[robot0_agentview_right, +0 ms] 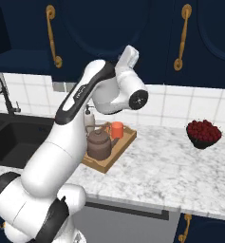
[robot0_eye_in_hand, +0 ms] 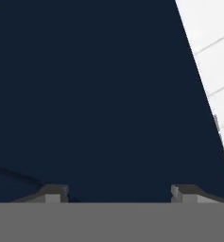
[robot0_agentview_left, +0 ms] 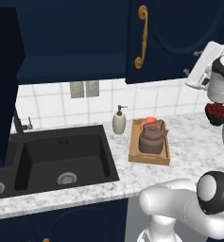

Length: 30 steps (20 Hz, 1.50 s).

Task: Pick the kettle from the counter and place it on the tray. Then pick the mug from the cabinet and place it on the tray. Then close the cabinet doors.

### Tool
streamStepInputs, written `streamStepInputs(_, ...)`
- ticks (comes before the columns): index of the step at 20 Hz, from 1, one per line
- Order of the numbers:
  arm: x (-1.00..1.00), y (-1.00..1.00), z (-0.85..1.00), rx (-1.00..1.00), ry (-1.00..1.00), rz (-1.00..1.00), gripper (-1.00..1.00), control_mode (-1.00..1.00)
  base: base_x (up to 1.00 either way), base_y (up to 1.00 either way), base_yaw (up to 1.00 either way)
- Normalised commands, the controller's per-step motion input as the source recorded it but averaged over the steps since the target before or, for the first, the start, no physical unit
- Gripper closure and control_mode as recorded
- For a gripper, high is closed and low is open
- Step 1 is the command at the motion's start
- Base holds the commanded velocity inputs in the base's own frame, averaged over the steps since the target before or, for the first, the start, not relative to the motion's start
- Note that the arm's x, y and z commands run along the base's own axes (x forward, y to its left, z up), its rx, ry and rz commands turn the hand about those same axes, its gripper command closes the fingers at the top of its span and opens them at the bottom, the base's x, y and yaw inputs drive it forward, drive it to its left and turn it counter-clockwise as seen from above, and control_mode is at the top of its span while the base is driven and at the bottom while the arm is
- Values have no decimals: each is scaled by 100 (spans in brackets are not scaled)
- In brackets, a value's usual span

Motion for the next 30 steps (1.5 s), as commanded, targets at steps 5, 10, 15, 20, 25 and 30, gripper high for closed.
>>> streamStepInputs(5, 69, 75, -2, -4, 6, -32, -100, -100, 0, 0, 0)
streamStepInputs(10, 50, 63, -11, -7, 8, -30, -100, -100, 0, 0, 0)
streamStepInputs(15, -39, 17, -3, -4, 6, -19, -100, -100, 0, 0, 0)
streamStepInputs(20, -98, 14, 17, -7, 7, 0, -100, -100, 0, 0, 0)
streamStepInputs(25, -74, 57, 8, -30, 14, 0, -100, -100, 0, 0, 0)
streamStepInputs(30, -53, 96, -1, -71, 12, 0, -100, -100, 0, 0, 0)
